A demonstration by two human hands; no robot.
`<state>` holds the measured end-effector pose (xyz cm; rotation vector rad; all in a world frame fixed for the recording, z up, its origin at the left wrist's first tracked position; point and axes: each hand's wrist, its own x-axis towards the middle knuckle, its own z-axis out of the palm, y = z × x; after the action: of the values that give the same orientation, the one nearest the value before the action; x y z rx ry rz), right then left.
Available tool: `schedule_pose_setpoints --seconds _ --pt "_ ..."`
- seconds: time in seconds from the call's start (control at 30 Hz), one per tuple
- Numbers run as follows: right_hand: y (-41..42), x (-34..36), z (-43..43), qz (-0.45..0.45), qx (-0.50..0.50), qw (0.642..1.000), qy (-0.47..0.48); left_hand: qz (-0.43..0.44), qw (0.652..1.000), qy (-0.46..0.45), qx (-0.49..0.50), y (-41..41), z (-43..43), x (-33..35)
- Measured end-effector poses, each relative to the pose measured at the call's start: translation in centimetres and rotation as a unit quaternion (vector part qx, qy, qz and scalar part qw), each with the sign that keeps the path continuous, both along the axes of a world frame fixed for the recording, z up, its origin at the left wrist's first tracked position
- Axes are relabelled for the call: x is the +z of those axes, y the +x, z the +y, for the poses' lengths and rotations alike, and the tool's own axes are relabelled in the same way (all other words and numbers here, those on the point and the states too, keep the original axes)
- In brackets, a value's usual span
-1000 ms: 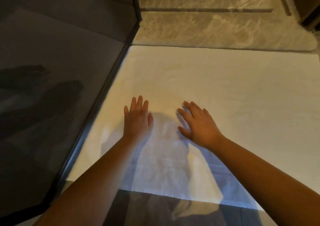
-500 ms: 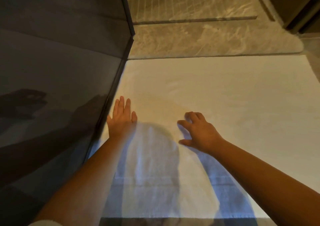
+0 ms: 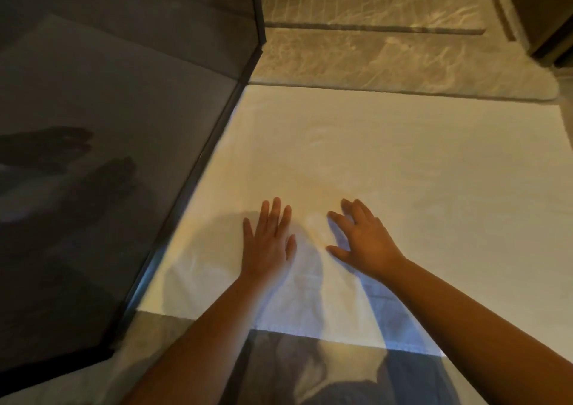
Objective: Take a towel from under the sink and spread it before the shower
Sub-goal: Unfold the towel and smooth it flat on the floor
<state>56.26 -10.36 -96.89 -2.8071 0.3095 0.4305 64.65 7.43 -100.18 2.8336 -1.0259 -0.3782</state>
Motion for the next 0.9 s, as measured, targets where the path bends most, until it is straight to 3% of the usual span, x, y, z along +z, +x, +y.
schedule_pose_setpoints --seconds 0.13,0.3,0.4,0.53,0.67,0.9 --pt "-1.0 -0.1 -0.8 0.017 0.001 1.0 0.002 -0.015 0.999 0.031 0.017 0.6 3.1 -0.1" --pt "-0.6 0.0 -0.5 0.026 -0.008 0.999 0.018 -0.018 0.989 0.014 0.147 0.1 7.7 1.0" --pt "-0.5 0.0 -0.6 0.023 -0.013 0.999 0.043 -0.05 0.983 0.02 0.177 -1.9 6.8 1.4" --pt "-1.4 0.5 -1.8 -0.014 -0.032 0.996 0.079 -0.048 0.993 0.026 0.103 -5.5 1.8 1.1" --pt "-5.4 -0.1 -3.8 -0.013 -0.053 0.998 0.012 -0.024 0.999 0.025 -0.006 -8.8 -2.6 1.4" --pt "-11.9 -0.4 -7.2 -0.002 -0.146 0.989 0.028 0.018 0.998 0.056 0.008 -10.1 -2.7 0.8"
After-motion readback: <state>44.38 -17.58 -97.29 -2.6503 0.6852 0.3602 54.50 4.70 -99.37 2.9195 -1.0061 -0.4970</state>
